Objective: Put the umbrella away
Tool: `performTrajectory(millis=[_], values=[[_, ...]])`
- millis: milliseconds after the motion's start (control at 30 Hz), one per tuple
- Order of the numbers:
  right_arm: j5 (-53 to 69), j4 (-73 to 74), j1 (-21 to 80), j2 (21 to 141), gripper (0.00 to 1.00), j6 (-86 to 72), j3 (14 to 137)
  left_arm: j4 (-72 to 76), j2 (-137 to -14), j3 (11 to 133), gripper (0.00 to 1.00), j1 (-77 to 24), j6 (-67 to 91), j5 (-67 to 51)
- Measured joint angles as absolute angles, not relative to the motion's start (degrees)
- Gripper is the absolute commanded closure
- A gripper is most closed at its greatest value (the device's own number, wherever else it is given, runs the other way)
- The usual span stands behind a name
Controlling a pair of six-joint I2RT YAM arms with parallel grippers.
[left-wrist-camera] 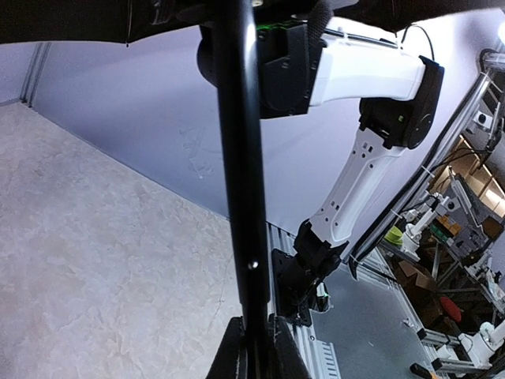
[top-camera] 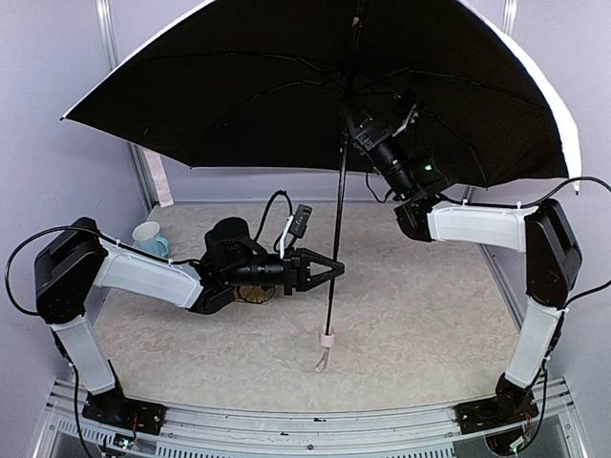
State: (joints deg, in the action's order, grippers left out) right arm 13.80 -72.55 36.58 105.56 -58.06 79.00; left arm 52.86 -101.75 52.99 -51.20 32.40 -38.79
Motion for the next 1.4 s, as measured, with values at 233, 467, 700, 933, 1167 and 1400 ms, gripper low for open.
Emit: performTrajectory(millis=[233,467,700,933,1167,1400], values=[[13.4,-73.6,36.4,104.2,0.90,-57.5,76.9,52.0,-101.7,52.9,1.00,-51.1,30.9,-38.5],[13.0,-75.8,35.9,103.4,0.52,-55.5,75.6,51.9,-101.6,52.6,1.00,-51.2,30.0,-38.8],[13.5,-77.5,35.3,103.4,0.55,-55.3,76.0,52.1,-101.6,52.6,1.00,-51.2,29.1,-38.8],[15.2,-76.8,35.2,103.6,0.46,-57.1,77.5,52.2,-100.9,52.6,1.00,-51.2,29.0,-38.8],[17.0,-75.9,35.2,105.0,0.43,-58.9,79.0,52.2,-100.9,52.6,1.00,-51.2,28.8,-38.8],[17.6,-75.1,35.2,105.3,0.69,-60.0,79.0,51.7,-100.9,52.6,1.00,-51.2,29.1,-38.6]])
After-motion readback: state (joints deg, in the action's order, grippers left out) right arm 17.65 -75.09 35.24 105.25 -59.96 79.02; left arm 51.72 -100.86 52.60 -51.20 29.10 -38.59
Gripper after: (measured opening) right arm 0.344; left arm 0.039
